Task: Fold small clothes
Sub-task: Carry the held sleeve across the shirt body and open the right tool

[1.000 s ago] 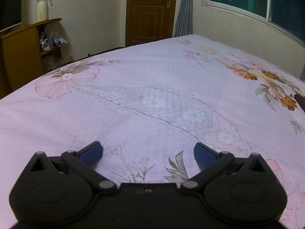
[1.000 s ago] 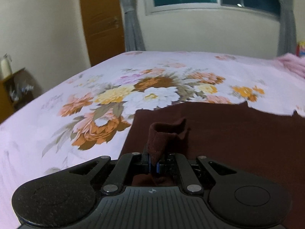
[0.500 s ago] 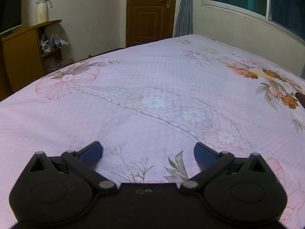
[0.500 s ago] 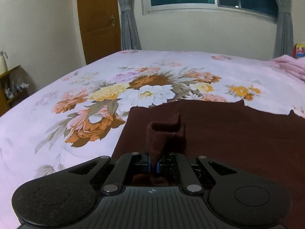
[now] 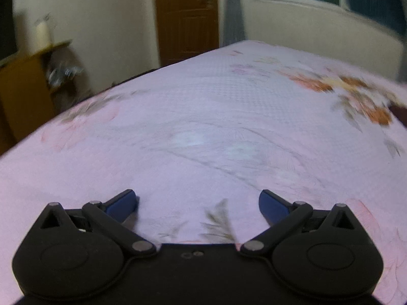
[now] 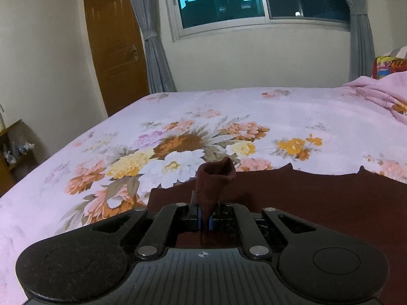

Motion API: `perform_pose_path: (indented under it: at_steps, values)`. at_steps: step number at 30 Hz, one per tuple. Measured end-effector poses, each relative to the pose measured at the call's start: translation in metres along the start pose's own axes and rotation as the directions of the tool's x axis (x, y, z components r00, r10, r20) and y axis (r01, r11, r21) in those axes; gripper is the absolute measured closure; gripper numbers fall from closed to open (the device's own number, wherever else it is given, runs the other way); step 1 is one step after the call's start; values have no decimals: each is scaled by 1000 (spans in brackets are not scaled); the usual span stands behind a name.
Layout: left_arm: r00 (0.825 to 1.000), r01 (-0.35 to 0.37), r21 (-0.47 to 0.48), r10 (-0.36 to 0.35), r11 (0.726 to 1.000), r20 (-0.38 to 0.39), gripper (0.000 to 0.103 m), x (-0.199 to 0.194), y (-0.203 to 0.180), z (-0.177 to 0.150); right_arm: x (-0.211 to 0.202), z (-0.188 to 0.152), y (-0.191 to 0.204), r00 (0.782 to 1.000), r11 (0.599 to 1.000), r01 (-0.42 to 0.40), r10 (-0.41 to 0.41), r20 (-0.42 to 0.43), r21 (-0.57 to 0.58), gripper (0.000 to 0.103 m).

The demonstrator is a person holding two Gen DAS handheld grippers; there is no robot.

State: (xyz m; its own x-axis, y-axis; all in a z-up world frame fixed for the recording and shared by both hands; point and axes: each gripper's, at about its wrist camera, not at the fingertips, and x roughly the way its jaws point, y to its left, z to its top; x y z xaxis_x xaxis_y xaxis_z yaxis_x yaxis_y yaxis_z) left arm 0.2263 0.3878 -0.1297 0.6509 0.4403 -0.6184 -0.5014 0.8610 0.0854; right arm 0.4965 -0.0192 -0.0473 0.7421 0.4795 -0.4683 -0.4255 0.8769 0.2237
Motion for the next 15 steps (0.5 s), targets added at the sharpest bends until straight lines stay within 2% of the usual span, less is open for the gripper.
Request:
perform_pose_path:
  at_steps: [1,3,6,8,10,13,15]
  values:
    - [1000,-4,8,4,1000,4,0,-1,-7,2,-2,-1,-1,1000,1000,-7,7,7,11,98]
    - [999,38,-2,-38,999,15,8,-4,-21,8,-4,2,-4,1000,1000,-19,19,10,25,98]
    - [992,123,-34,-122,992,36,8,-4,-52,26,-11,10,-8,1000,1000,-17,17,21,10,98]
    - [988,154,-35,-153,987,29,4,2,-76,34,-5,9,-8,1000,1000,-8,8,-18,-10,98]
    - [981,194,-60,-194,979,-1,4,10,-93,38,6,-1,-4,996,999,-45,43,-77,-26,98]
    - [979,201,-52,-203,978,-27,3,16,-103,31,11,-16,8,989,993,-114,112,-99,-19,98]
    - [980,196,-58,-198,979,-25,2,16,-99,23,18,-23,16,986,993,-119,117,-117,-10,97]
